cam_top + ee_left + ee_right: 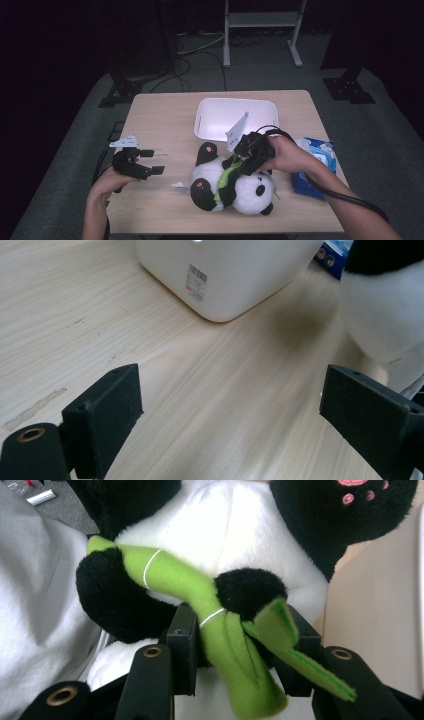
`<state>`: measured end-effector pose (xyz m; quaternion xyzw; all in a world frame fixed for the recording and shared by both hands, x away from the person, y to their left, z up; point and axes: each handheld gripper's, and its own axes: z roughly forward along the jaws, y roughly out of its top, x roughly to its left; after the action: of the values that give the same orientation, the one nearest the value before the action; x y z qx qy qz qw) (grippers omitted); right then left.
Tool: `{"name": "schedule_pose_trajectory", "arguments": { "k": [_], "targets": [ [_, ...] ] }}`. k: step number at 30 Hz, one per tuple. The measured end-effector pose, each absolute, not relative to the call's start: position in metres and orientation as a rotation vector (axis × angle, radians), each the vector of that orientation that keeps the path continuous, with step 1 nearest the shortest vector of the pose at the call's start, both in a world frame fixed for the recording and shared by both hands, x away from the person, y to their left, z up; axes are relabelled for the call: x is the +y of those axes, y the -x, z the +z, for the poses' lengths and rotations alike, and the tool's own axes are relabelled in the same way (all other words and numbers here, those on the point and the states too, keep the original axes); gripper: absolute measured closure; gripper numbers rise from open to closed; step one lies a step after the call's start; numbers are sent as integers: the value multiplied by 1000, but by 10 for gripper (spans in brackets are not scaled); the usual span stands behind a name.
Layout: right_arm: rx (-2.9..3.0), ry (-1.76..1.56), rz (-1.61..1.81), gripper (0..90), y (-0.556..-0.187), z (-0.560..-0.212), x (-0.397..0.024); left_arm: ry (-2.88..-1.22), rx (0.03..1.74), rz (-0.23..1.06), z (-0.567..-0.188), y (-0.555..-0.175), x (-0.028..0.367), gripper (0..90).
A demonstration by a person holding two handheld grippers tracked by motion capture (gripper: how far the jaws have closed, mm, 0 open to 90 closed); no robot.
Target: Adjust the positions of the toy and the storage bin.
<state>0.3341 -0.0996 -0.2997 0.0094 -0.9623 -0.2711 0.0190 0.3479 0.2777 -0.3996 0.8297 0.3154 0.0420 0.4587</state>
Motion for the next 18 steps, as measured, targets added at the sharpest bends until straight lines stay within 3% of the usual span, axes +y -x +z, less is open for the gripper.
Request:
{"name": "schedule_pose_trajectory", "arguments": {
  "k": [18],
  "targets": [
    [-3048, -25, -855, 574, -328, -251, -101, -2035, 787, 99, -401, -349, 281, 87]
  ]
}}
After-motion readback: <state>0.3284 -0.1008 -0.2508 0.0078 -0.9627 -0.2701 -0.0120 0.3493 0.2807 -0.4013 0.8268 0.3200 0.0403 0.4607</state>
